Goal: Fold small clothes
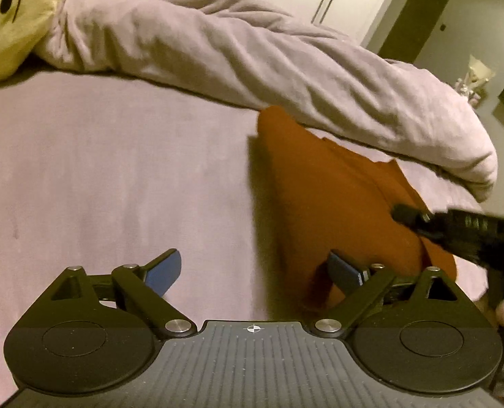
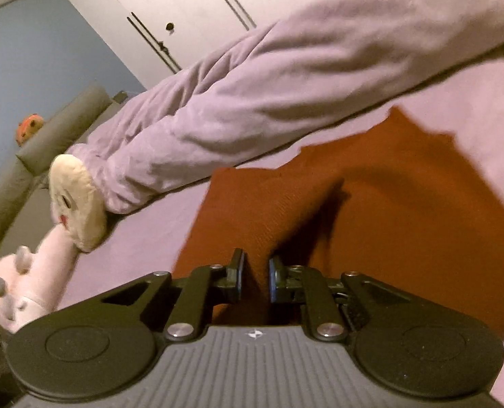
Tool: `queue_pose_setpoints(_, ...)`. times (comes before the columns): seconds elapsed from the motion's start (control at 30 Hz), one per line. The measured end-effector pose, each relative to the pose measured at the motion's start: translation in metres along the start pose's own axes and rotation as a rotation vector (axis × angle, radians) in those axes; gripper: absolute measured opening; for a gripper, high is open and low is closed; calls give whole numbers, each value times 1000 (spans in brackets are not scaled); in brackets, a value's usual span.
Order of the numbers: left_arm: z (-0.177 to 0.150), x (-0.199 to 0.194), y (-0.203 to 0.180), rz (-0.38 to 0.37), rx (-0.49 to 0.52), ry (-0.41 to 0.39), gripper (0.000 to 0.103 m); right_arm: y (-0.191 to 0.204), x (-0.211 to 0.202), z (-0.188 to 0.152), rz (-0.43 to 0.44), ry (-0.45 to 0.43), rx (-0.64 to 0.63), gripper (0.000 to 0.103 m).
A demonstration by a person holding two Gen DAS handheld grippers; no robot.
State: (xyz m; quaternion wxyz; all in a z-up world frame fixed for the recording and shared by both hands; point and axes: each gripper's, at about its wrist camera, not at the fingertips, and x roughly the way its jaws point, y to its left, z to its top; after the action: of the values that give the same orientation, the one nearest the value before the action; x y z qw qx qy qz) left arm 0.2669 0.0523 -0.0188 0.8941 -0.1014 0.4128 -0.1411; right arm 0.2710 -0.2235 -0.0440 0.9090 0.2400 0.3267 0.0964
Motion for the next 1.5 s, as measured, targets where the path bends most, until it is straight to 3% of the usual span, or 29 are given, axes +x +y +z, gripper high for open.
queue_pose_setpoints(0.03, 1, 7, -1, 10, 1, 6, 96, -2, -1, -1, -41, -8, -24, 6)
queue_pose_setpoints(0.07, 2, 14, -2, 11, 1, 15, 96, -6, -1, -2, -83, -2, -39, 6)
queue_pose_setpoints(0.17, 3, 30, -3, 2, -12, 52, 97, -23, 6, -6, -90, 56, 0, 5)
queue_pose_setpoints(0.27, 4, 31, -3, 0, -4, 51, 97, -34, -2, -7, -35, 48, 43, 9)
queue_pose_setpoints(0.33, 3, 30, -2, 0, -1, 52, 97, -47, -6, -6, 12, 59, 119, 32)
queue_pose_setpoints(0.37, 3, 30, -2, 0, -3, 55, 97, -53, -7, -7, 28, 65, 154, 34)
queue_pose_setpoints(0.67, 3, 31, -2, 1, -14, 59, 97, -78, 14, -16, 204, 129, 380, 37)
queue_pose_setpoints(0.8, 4, 32, -2, 4, -15, 60, 97, -72, 32, -15, 264, 136, 433, 50)
queue_pose_setpoints(0.87, 3, 32, -2, 9, -17, 61, 97, -65, 38, -9, 271, 136, 428, 51)
queue_pose_setpoints(0.97, 3, 32, -2, 15, -25, 63, 97, -47, 47, 2, 258, 149, 354, 48)
queue_pose_setpoints(1.0, 3, 30, -3, 21, -25, 62, 97, -37, 49, 7, 228, 147, 296, 30)
queue_pose_setpoints(1.03, 3, 28, -3, 20, -25, 60, 97, -29, 50, 11, 193, 144, 238, 21)
queue_pose_setpoints(1.17, 0, 15, -8, -11, -1, 47, 97, 27, 37, 30, 15, 69, -158, 18)
queue_pose_setpoints(1.3, -7, 12, -26, -27, 61, 58, 97, 64, 2, 39, -140, -122, -525, 18)
queue_pose_setpoints(1.37, -11, 17, -37, -50, 84, 80, 97, 58, -11, 44, -202, -184, -554, 18)
queue_pose_setpoints(1.5, -20, 28, -56, -54, 134, 123, 97, 20, -19, 45, -359, -196, -553, 18)
